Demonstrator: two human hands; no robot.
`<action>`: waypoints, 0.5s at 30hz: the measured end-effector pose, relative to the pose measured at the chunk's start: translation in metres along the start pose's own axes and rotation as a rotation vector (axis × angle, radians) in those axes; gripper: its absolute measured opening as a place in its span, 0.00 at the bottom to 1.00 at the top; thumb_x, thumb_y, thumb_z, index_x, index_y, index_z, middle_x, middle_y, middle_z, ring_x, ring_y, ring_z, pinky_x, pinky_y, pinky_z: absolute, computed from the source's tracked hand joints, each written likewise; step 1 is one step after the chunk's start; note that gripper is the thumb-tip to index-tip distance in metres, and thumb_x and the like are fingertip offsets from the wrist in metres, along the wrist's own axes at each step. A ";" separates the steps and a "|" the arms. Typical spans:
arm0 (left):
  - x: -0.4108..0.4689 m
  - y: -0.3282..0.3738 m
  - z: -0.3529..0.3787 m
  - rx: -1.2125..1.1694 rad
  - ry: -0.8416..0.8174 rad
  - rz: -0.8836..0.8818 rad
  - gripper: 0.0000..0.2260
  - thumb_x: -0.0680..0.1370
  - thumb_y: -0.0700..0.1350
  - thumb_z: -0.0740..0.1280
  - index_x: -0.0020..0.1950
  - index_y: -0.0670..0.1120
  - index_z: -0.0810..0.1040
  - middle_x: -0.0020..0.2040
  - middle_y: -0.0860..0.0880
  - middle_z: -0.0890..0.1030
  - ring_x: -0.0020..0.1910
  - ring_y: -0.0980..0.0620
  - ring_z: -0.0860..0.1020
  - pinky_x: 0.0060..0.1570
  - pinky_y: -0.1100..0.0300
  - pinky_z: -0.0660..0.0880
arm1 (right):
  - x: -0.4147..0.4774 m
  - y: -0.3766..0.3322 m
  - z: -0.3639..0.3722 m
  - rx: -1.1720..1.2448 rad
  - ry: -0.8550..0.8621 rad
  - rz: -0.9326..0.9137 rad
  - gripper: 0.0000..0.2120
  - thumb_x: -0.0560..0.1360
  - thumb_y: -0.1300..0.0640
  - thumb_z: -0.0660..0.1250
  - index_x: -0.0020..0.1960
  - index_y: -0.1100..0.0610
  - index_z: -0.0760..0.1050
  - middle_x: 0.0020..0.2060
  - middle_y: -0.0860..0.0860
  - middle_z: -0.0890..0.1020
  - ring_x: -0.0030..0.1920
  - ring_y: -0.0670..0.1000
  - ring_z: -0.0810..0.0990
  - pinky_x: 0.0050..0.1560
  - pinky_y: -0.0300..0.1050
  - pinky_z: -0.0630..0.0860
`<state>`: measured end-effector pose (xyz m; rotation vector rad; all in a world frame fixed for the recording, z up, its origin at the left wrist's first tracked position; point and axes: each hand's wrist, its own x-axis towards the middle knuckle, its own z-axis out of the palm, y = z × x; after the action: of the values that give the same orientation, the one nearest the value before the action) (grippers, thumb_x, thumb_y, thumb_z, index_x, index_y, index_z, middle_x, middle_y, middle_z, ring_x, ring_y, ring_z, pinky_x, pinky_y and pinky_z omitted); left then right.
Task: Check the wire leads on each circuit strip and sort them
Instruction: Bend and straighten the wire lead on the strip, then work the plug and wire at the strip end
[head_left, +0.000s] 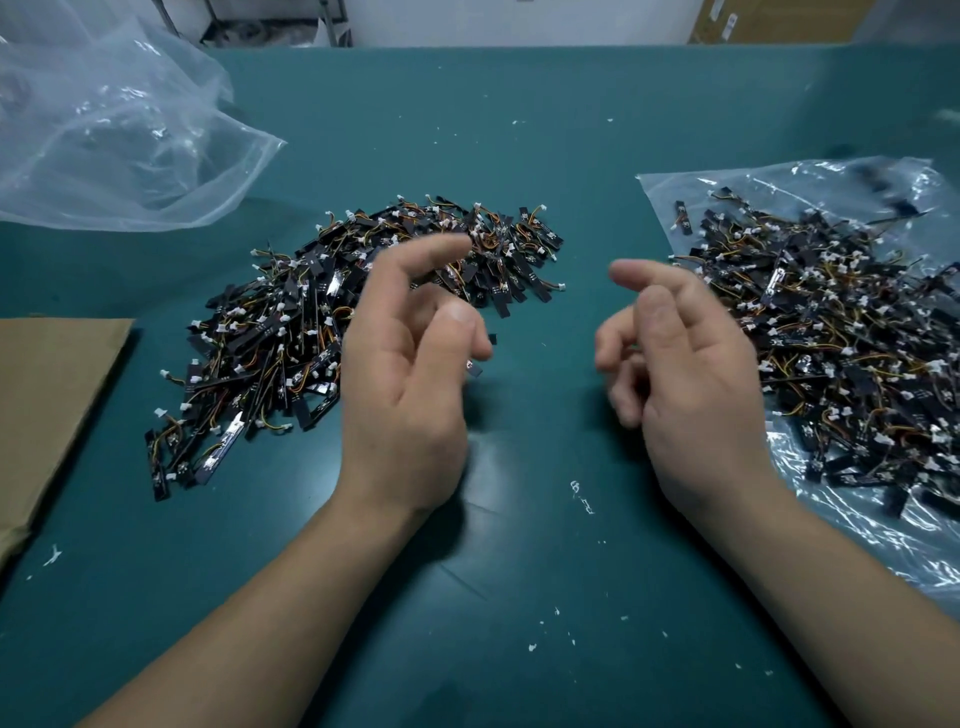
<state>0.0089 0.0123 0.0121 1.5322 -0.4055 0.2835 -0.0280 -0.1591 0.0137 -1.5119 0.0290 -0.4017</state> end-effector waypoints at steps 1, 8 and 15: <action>0.000 0.000 0.000 0.136 0.024 0.004 0.11 0.79 0.42 0.62 0.60 0.47 0.79 0.40 0.47 0.79 0.39 0.51 0.76 0.42 0.55 0.72 | 0.001 0.002 0.001 -0.043 -0.032 0.017 0.07 0.83 0.55 0.61 0.57 0.53 0.77 0.31 0.48 0.78 0.24 0.45 0.68 0.25 0.34 0.65; -0.009 -0.011 0.006 1.136 -0.201 -0.137 0.17 0.76 0.55 0.59 0.61 0.57 0.79 0.75 0.53 0.68 0.72 0.45 0.58 0.65 0.44 0.55 | -0.006 0.011 0.002 -0.300 -0.208 0.030 0.05 0.80 0.56 0.66 0.50 0.51 0.81 0.28 0.51 0.80 0.26 0.42 0.74 0.32 0.31 0.69; -0.007 -0.015 0.004 1.101 -0.124 -0.068 0.11 0.79 0.44 0.65 0.56 0.56 0.82 0.58 0.59 0.76 0.60 0.48 0.66 0.55 0.51 0.55 | -0.006 0.010 0.002 -0.320 -0.206 0.024 0.05 0.79 0.56 0.67 0.48 0.52 0.82 0.27 0.47 0.80 0.26 0.42 0.76 0.32 0.30 0.69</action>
<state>0.0089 0.0083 -0.0046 2.6453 -0.2942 0.3858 -0.0303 -0.1552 0.0030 -1.8608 -0.0537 -0.2270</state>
